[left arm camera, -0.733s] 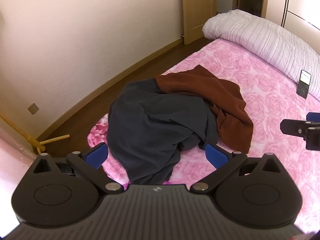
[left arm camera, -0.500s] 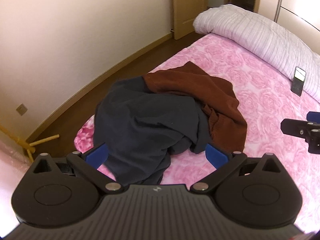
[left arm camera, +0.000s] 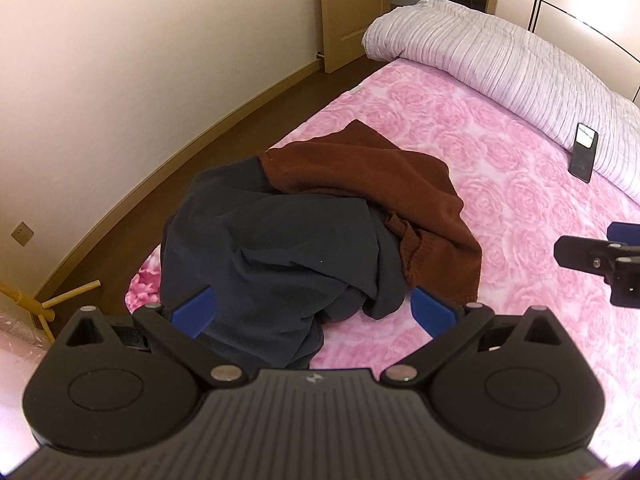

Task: Fold clothes
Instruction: 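Move both grippers toward the brown vest lying on the dark garment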

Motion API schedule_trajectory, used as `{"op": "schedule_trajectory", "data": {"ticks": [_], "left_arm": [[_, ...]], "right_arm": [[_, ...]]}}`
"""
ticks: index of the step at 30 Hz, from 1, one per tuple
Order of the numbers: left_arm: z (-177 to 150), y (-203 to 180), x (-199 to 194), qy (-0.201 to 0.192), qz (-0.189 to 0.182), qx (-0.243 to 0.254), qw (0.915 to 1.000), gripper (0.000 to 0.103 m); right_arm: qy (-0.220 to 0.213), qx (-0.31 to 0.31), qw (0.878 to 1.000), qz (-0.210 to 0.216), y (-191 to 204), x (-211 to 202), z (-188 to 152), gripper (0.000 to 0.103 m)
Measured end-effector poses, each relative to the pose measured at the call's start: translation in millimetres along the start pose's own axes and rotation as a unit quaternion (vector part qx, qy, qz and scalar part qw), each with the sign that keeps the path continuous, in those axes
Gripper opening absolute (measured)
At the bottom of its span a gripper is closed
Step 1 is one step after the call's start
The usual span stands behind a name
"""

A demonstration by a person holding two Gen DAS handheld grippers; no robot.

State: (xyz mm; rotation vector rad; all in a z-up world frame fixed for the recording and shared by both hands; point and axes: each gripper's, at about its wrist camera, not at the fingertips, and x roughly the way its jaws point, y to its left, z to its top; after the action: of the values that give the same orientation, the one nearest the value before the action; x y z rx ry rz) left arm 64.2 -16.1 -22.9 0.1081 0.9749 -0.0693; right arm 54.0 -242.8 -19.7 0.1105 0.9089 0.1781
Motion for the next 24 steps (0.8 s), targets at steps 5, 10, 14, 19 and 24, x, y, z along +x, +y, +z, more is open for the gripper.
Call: {"op": "schedule_trajectory", "data": {"ticks": [5,10,14,19,24], "left_arm": [[-1.5,1.7,1.7,0.002,-0.001,0.001,1.0000,0.102],[-0.9,2.8,2.7,0.004,-0.002,-0.001,1.0000,0.102],[-1.0,2.0,2.7,0.004,-0.004,-0.001,1.0000,0.102],[-0.7,1.9,3.1,0.006,-0.004,-0.001,1.0000,0.102],[-0.4,0.2,2.2,0.005,-0.003,0.003,1.0000,0.102]], "right_arm": [[0.006,0.000,1.000,0.000,1.1,4.7,2.3,0.088],[0.007,-0.004,1.000,0.000,0.7,5.6,4.5,0.088],[0.007,-0.004,1.000,-0.001,1.5,7.3,4.4,0.088],[0.008,-0.002,1.000,-0.001,-1.1,7.7,6.6,0.088],[0.008,-0.001,1.000,0.001,-3.5,7.2,7.1,0.088]]}}
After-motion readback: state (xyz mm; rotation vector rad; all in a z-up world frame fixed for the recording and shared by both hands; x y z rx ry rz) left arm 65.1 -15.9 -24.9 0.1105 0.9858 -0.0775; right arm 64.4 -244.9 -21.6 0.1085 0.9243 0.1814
